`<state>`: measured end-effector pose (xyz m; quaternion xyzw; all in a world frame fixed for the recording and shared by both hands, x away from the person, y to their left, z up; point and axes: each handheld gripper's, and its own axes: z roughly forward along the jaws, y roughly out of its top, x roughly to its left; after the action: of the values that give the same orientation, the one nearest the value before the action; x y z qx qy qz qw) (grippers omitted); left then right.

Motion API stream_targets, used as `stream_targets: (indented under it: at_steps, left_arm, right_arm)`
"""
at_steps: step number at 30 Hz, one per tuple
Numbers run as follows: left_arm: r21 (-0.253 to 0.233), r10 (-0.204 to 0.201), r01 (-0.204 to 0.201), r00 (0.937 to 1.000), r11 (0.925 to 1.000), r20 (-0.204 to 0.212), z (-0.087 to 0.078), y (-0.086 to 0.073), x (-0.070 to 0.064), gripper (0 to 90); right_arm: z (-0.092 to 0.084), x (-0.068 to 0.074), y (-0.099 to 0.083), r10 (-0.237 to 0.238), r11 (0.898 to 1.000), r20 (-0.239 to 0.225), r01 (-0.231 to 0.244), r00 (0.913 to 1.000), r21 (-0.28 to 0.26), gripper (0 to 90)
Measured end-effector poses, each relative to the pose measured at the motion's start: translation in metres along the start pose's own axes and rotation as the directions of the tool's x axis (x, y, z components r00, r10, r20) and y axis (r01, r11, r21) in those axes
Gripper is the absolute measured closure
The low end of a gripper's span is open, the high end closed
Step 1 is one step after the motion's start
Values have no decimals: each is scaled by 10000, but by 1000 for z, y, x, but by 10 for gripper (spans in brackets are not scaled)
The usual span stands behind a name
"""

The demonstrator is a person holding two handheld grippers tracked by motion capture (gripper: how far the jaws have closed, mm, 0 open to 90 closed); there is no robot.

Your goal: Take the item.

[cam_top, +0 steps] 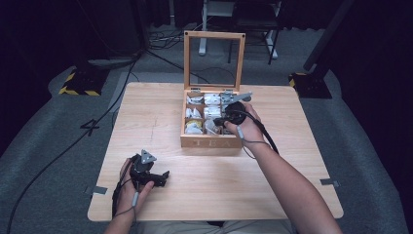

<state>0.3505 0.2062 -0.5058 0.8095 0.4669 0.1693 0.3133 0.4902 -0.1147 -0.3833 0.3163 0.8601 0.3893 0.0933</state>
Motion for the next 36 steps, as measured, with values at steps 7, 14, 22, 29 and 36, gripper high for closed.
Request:
stream_targets:
  at_steps: [7,14,22,29,36]
  left_arm:
    - [13,-36,36,10000,10000,24,1,1,0,0]
    - [21,-39,39,10000,10000,23,0,1,0,0]
    - [32,-17,17,10000,10000,25,0,1,0,0]
    - [33,-26,26,10000,10000,24,0,1,0,0]
    - [30,-30,30,10000,10000,25,0,1,0,0]
  right_arm:
    - [-26,6,-2,81,9961,-438,-119,9990,-873,900]
    - [-55,16,-10,0,9877,-652,-102,9979,-1558,900]
    - [-87,23,-22,-13,9782,-714,-136,9974,-2073,900]
    - [-108,21,-30,104,9734,-619,-243,9980,-2279,900]
    - [-126,12,-42,338,9610,-512,-465,9981,-2725,900]
